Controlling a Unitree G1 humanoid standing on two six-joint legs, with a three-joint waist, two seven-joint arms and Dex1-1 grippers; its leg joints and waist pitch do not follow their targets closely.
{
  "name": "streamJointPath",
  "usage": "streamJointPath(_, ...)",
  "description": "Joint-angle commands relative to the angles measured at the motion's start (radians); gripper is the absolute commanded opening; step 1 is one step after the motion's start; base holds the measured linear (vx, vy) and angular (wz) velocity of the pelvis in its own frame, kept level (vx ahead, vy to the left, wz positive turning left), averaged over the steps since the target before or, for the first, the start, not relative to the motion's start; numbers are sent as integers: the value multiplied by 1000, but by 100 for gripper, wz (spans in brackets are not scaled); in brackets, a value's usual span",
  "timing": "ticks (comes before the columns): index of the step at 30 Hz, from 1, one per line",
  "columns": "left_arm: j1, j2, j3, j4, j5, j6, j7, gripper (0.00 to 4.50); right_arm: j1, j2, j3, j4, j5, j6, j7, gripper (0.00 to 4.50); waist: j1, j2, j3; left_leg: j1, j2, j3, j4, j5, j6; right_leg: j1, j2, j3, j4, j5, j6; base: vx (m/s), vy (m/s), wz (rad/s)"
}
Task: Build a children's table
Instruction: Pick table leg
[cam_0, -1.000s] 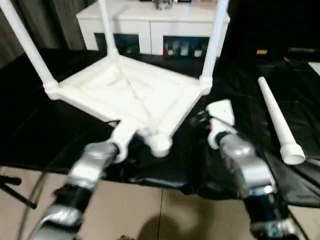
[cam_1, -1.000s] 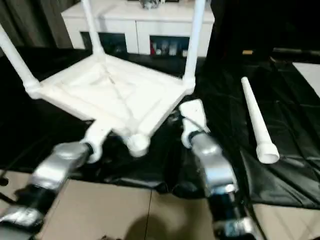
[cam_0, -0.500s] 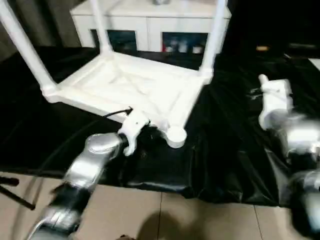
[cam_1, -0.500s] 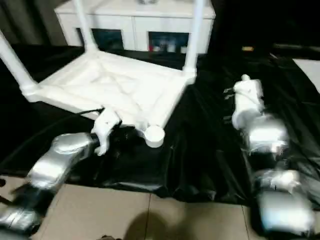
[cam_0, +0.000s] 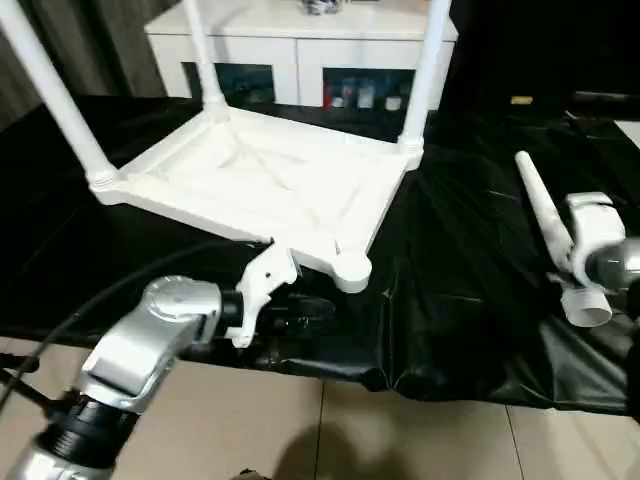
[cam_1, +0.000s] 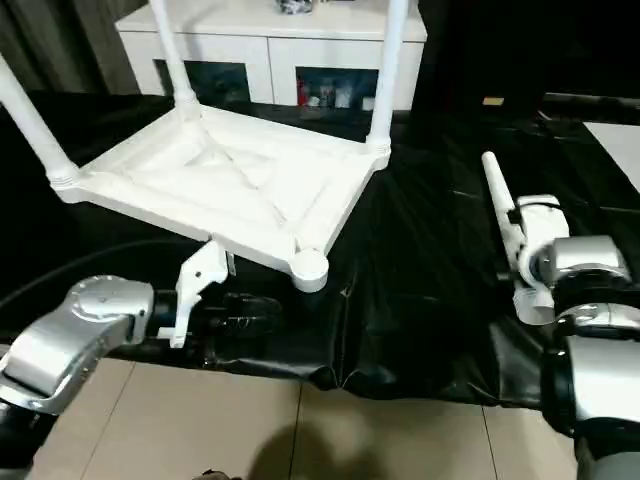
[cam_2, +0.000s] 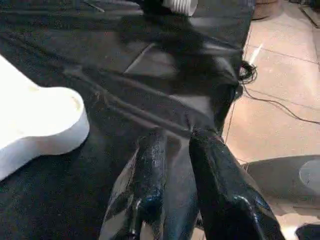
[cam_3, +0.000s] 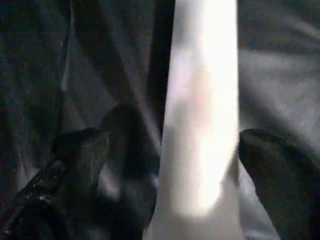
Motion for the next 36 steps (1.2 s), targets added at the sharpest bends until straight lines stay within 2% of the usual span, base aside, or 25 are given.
streamJointPath(1, -17, 8, 14, -22, -3, 19, 1, 107, -16, -10, 4, 24, -8, 10, 16, 449, -1, -21, -62, 25, 0, 10, -60, -317, -13, 35, -20, 13, -83, -316, -232, 0, 0, 0)
streamJointPath(3, -21, 16, 18, -34, -5, 31, 3, 107, -17, -19, -11, 44, 5, 10, 9, 415, -1, -21, -62, 25, 0, 9, -59, -318, -15, 35, -20, 13, -84, -317, -226, 0, 0, 0)
streamJointPath(6, -24, 28, 22, -51, -15, 49, 11, 107, -24, -28, -12, 69, 6, 4, 18, 402, -2, -21, -63, 24, 0, 8, -59, -325, -14, 33, -19, 11, -82, -319, -227, 0, 0, 0)
streamJointPath(16, -28, 35, 35, -65, -31, 73, 19, 107, -19, -30, -29, 96, 21, 13, 45, 311, 0, -26, -65, 21, 0, 9, -57, -300, -6, 34, -18, 11, -79, -292, -236, 0, 0, 0)
streamJointPath(21, -27, 41, 46, -74, -41, 84, 20, 107, -19, -24, -46, 100, 41, 18, 56, 263, -1, -28, -63, 21, 0, 9, -58, -311, -7, 34, -19, 10, -80, -311, -231, 0, 0, 0)
streamJointPath(22, -25, 46, 53, -84, -48, 89, 19, 107, -17, -21, -55, 100, 51, 21, 58, 253, -1, -31, -63, 21, 0, 9, -58, -314, -6, 33, -19, 10, -81, -321, -227, 0, 0, 0)
streamJointPath(25, -25, 47, 65, -95, -58, 98, 30, 107, -13, -22, -75, 100, 69, 21, 62, 245, 0, -29, -63, 22, 1, 8, -59, -320, -9, 33, -20, 10, -81, -325, -225, 0, 0, 0)
streamJointPath(26, -27, 43, 74, -96, -62, 100, 39, 107, -13, -23, -91, 99, 83, 18, 55, 239, 1, -32, -62, 22, 1, 8, -59, -323, -9, 33, -20, 9, -82, -331, -224, 0, 0, 0)
streamJointPath(30, -28, 37, 102, -89, -65, 92, 64, 107, -18, -16, -130, 93, 114, 8, 37, 221, 2, -30, -63, 22, 0, 8, -59, -322, -12, 32, -19, 10, -82, -327, -221, 0, 0, 0)
streamJointPath(31, -25, 29, 116, -83, -57, 84, 89, 107, -22, -13, -147, 89, 131, 4, 28, 209, 4, -34, -63, 21, 1, 8, -59, -312, -9, 33, -20, 10, -80, -319, -223, 0, 0, 0)
streamJointPath(32, -24, 3, 143, -70, -37, 77, 154, 107, -23, -8, -186, 71, 165, -41, 2, 202, 4, -38, -64, 20, 0, 8, -59, -310, -8, 33, -20, 10, -80, -318, -221, 0, 0, 0)
streamJointPath(34, -31, -47, 187, -46, -19, 73, 253, 107, -25, -8, -225, 49, 196, -73, -27, 196, 2, -36, -65, 20, 1, 8, -58, -304, -7, 34, -22, 11, -80, -306, -218, 0, 0, 0)
streamJointPath(35, -31, -51, 190, -44, -18, 73, 261, 107, -25, -8, -227, 47, 197, -74, -29, 194, 3, -42, -65, 20, -1, 9, -56, -297, -2, 34, -21, 10, -81, -305, -214, 0, 0, 0)
streamJointPath(36, -36, -100, 230, -20, -17, 53, 334, 107, -14, -3, -272, 14, 233, -127, -49, 193, 4, -42, -66, 20, -1, 10, -55, -289, 3, 34, -20, 11, -81, -304, -211, 0, 0, 0)
